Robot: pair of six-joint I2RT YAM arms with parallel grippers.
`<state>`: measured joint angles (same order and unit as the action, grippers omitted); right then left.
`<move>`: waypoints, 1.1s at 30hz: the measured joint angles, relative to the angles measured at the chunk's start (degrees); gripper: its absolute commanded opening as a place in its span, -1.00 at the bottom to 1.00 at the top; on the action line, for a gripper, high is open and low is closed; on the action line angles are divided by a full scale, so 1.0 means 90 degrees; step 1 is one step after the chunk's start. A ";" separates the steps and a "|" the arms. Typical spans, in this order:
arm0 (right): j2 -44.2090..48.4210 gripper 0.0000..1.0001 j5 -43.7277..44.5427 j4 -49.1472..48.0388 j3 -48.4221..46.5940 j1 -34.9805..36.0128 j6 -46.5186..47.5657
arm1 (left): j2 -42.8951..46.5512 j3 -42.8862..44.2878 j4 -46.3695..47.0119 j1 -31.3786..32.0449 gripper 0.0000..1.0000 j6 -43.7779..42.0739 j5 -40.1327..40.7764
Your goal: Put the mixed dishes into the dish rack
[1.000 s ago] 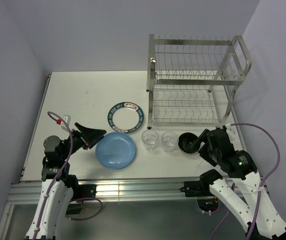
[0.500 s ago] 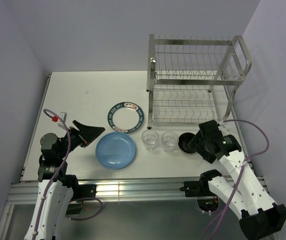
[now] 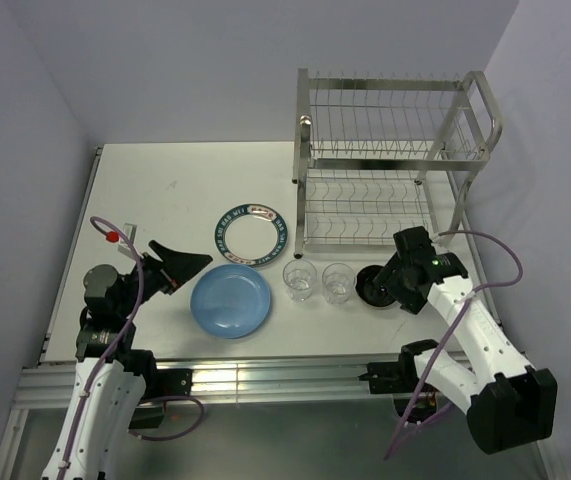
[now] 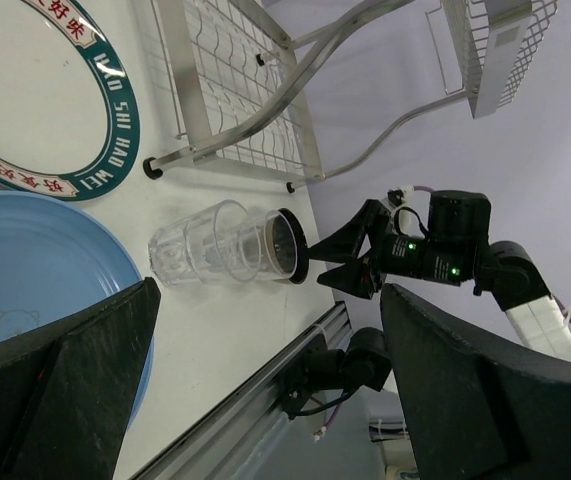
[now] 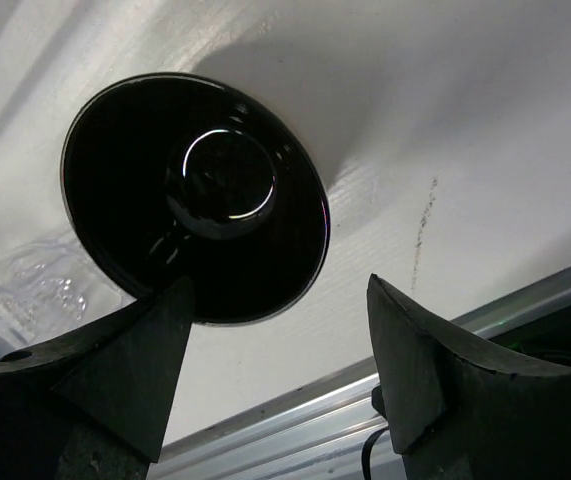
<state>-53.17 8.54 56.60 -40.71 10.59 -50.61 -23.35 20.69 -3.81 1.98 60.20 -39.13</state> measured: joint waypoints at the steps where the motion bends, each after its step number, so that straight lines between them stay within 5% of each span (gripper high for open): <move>1: -0.0092 0.54 0.0000 -0.0049 0.0000 -0.0002 0.0007 | -0.0012 0.0015 -0.0019 0.0044 0.99 -0.0022 0.0019; 6: -0.0784 0.47 -0.0010 -0.0374 0.0000 -0.0017 0.0063 | -0.0012 0.0039 -0.0044 0.0199 0.99 -0.0100 0.0075; 9: -0.1015 0.13 -0.0010 -0.0571 0.0046 -0.0017 0.0090 | -0.0012 0.0039 -0.0041 0.0250 0.99 -0.0114 0.0109; 18: -0.1263 0.08 0.0007 -0.0899 0.0338 -0.0027 0.0063 | -0.0012 0.0039 -0.0032 0.0316 0.98 -0.0117 0.0117; 23: -0.1275 -0.48 0.0063 -0.0962 0.0568 -0.0027 -0.0002 | -0.0015 0.0039 -0.0036 0.0335 0.99 -0.0129 0.0117; 30: -0.1066 -0.97 0.0294 -0.1042 0.0568 -0.0051 -0.0214 | -0.0022 0.0039 -0.0029 0.0369 0.98 -0.0141 0.0119; 33: -0.0964 -1.00 0.0376 -0.0945 0.0561 -0.0051 -0.0253 | -0.0058 0.0039 0.0002 0.0381 0.99 -0.0138 0.0119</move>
<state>-61.84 11.92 48.10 -35.66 10.13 -52.88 -23.88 21.04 -3.79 5.41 58.96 -38.06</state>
